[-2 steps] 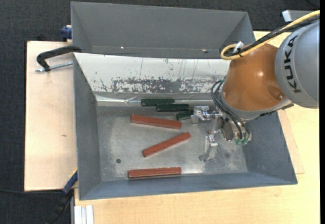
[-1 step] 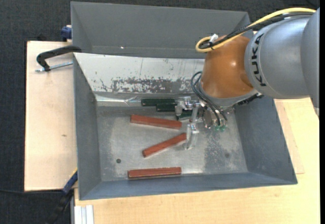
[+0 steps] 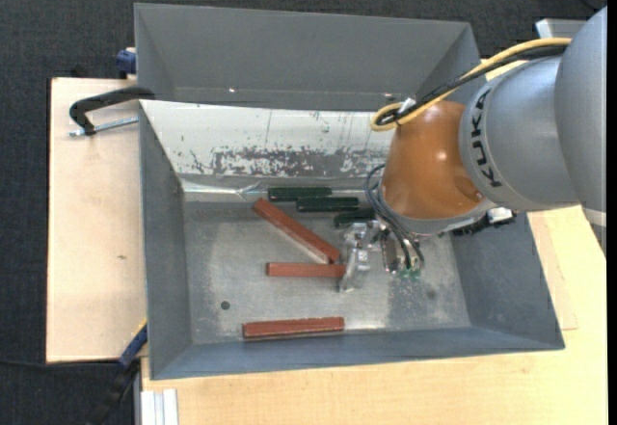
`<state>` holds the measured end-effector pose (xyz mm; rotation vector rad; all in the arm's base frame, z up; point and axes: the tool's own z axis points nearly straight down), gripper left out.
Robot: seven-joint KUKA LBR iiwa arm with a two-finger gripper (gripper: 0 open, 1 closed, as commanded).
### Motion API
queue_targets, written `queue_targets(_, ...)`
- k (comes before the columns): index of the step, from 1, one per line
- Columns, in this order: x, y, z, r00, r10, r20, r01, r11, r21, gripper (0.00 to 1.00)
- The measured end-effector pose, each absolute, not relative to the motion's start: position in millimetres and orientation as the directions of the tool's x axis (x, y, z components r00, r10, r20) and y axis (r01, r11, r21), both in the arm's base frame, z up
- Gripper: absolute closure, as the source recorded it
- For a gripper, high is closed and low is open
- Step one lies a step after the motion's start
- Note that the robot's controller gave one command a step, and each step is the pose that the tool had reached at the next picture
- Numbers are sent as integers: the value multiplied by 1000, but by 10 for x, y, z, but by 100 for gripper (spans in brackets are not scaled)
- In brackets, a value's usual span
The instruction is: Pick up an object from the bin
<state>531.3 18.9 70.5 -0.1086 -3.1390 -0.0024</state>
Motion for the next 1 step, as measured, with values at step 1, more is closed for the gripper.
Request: queue_targets(1, 5314, 189, 705, -998, 69, 1, 69, 998, 1, 100)
